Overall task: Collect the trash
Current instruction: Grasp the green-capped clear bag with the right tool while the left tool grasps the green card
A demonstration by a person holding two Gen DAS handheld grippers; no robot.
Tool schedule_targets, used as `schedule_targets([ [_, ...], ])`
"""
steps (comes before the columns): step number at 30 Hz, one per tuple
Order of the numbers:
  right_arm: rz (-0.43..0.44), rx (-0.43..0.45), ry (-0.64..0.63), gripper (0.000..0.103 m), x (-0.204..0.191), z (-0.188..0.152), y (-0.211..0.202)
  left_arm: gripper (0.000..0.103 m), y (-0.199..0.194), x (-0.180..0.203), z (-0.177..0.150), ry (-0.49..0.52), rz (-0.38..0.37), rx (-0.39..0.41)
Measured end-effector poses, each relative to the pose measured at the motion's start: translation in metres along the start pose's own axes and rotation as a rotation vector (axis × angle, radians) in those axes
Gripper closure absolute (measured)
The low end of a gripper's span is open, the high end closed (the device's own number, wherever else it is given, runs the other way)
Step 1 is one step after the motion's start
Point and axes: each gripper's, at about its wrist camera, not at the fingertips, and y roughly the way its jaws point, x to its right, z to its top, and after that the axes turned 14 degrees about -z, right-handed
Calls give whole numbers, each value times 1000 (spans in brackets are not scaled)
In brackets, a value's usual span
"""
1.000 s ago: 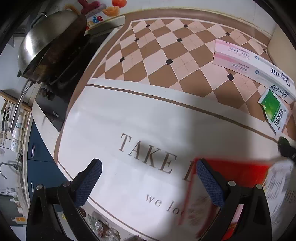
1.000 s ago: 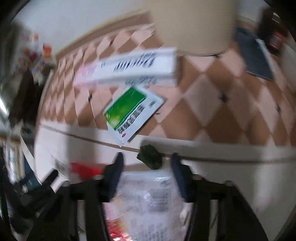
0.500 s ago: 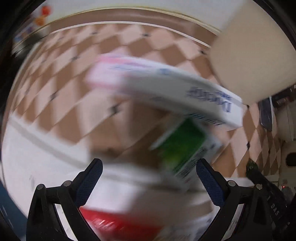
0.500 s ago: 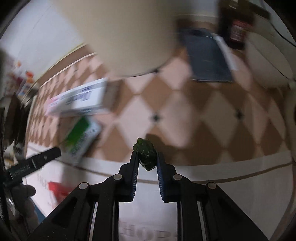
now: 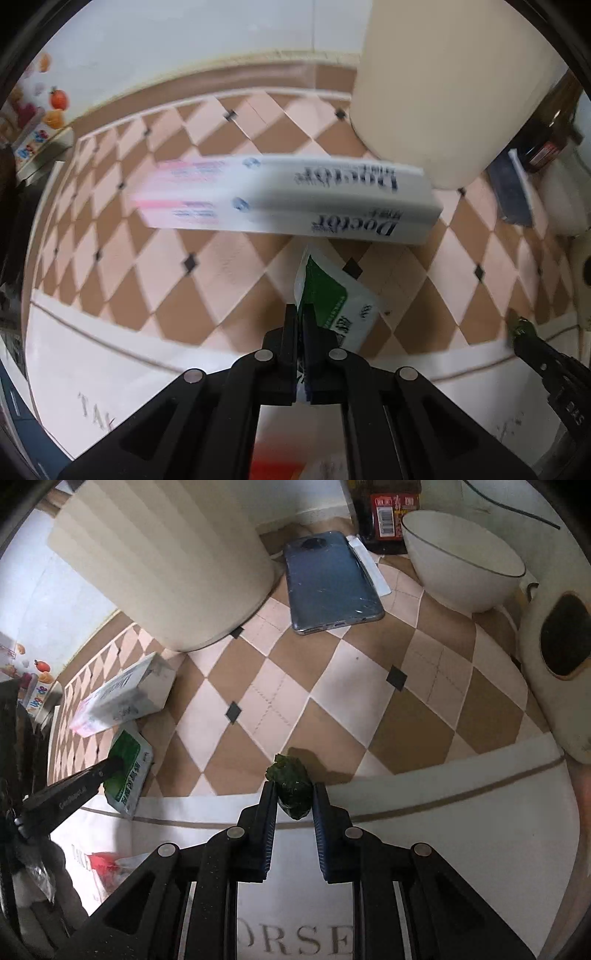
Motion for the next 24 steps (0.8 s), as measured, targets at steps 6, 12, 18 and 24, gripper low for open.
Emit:
schedule_targets([
  [6, 21, 55, -1, 83, 1, -25, -46, 103, -84, -6, -35, 36, 7, 123],
  [12, 16, 144, -16, 83, -18, -82, -109, 103, -152, -32, -96, 114, 92, 242],
  [18, -23, 222, -23, 83, -48, -174, -170, 103, -191, -54, -177, 143, 88, 277],
  [24, -31, 231, -14, 83, -69, -279, -204, 103, -198, -71, -250, 148, 52, 224],
])
